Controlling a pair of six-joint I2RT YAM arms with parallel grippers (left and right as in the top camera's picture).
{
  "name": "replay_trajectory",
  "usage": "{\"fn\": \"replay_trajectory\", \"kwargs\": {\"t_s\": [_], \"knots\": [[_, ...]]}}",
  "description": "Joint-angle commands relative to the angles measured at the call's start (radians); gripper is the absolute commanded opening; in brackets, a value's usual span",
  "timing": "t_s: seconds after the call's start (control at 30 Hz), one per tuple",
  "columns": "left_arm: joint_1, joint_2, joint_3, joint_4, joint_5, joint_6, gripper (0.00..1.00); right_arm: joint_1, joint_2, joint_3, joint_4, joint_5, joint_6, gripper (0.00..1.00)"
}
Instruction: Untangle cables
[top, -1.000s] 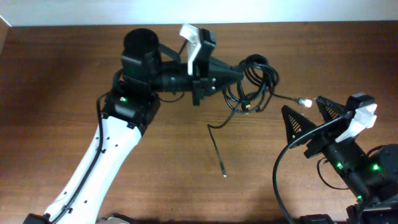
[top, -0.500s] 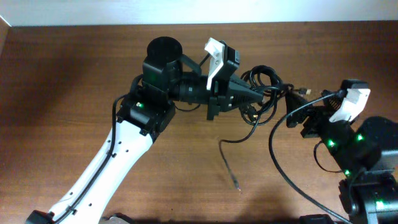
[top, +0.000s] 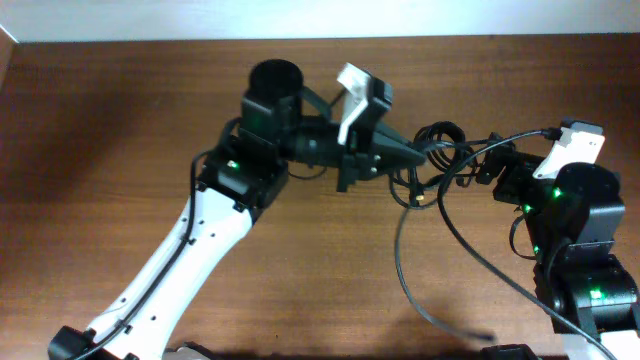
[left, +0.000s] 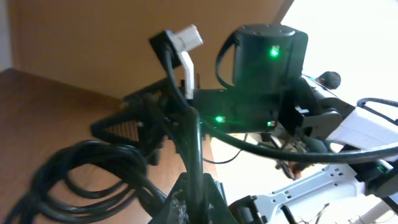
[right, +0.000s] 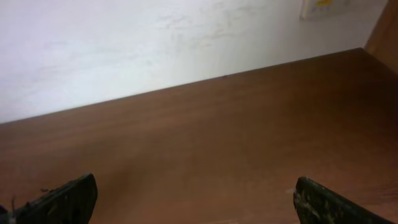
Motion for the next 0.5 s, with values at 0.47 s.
{"fn": "replay_trajectory", "kwargs": {"t_s": [0.47], "knots": [[0.203, -0.044, 0.013, 0.009, 0.098, -0.036, 0.00, -0.137, -0.135, -0.001, -0.055, -0.588, -0.161, 0.99]]}}
